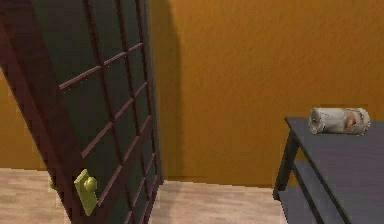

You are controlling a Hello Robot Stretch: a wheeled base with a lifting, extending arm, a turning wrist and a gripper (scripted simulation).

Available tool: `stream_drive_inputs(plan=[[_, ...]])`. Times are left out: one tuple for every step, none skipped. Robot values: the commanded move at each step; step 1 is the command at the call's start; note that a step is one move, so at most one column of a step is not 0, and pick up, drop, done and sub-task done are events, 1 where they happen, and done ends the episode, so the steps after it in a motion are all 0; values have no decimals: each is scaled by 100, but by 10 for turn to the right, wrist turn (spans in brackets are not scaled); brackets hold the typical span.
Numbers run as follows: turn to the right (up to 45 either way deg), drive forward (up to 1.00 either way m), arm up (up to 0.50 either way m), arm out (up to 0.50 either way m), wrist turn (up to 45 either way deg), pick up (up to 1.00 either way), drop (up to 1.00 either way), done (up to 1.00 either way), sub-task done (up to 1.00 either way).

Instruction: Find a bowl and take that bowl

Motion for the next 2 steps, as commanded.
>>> stream_drive_inputs(plan=[[0, 0, 0, 0, 0, 100, 0, 0, 0], [0, 0, 10, 0, 0, 0, 0, 0, 0]])
